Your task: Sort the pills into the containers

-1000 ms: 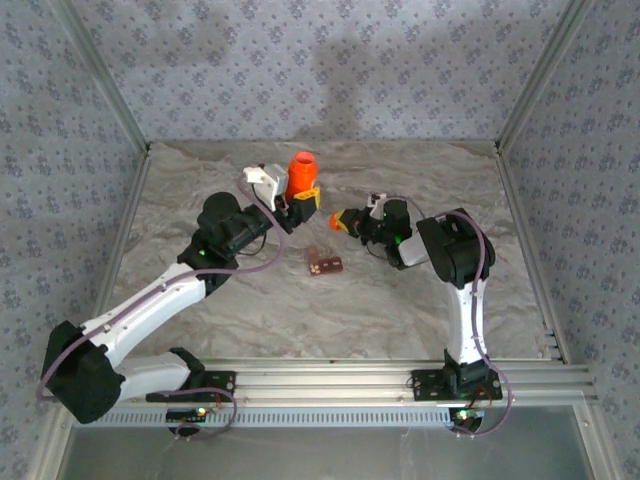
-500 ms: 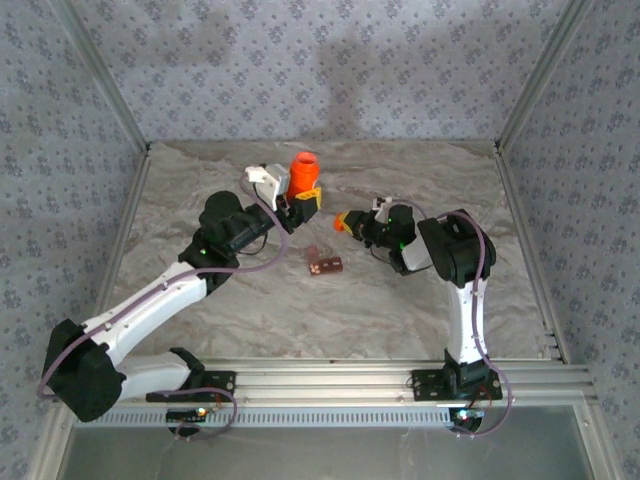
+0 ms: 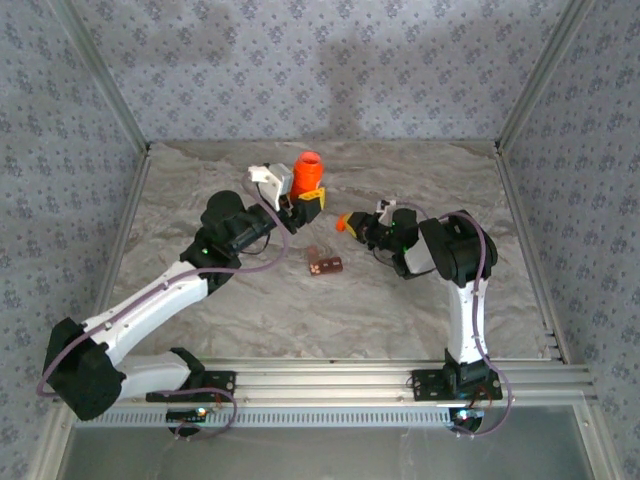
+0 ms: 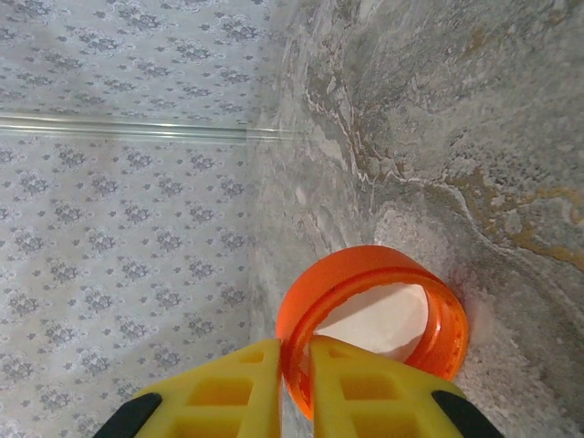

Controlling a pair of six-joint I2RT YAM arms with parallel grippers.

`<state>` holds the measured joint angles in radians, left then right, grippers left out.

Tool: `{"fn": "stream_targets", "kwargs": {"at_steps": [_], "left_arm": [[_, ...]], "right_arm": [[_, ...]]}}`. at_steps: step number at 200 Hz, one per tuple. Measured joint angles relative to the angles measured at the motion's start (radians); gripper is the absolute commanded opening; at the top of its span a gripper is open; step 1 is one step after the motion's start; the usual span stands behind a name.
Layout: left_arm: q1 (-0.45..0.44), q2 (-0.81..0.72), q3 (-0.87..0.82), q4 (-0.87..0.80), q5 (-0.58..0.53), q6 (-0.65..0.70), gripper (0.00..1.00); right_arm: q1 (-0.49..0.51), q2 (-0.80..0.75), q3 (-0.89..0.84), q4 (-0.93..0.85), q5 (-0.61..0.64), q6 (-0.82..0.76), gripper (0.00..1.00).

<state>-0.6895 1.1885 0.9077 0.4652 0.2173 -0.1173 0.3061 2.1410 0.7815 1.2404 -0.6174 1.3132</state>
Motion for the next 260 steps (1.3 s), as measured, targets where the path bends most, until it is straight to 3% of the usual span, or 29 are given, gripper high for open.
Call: {"fn": "stream_targets", "kwargs": {"at_steps": [107,141,164,183,200,223,260], "left_arm": [[-0.007,0.011,0.013,-0.007,0.0,0.001,0.0],[-0.008,0.011,0.014,-0.01,0.0,0.003,0.0],[-0.008,0.011,0.014,-0.011,0.0,0.003,0.0],[-0.008,0.011,0.014,-0.012,-0.001,0.004,0.0],[-0.011,0.01,0.014,-0.014,-0.003,0.008,0.0],[-0.011,0.004,0.013,-0.019,-0.008,0.021,0.0],[-0.011,-0.046,-0.016,-0.02,-0.032,0.045,0.0]], "right_arm": [[-0.042,-0.033,-0.109,0.001,0.013,0.008,0.24],[-0.065,-0.089,-0.16,-0.032,0.022,0.002,0.33],[-0.084,-0.159,-0.194,-0.092,0.023,-0.015,0.46],[-0.101,-0.266,-0.191,-0.241,0.017,-0.076,0.57],[-0.105,-0.382,-0.129,-0.499,0.023,-0.209,0.65],[-0.08,-0.457,0.103,-0.935,0.072,-0.455,0.7],[0.002,-0.4,0.472,-1.456,0.221,-0.784,0.71]]}}
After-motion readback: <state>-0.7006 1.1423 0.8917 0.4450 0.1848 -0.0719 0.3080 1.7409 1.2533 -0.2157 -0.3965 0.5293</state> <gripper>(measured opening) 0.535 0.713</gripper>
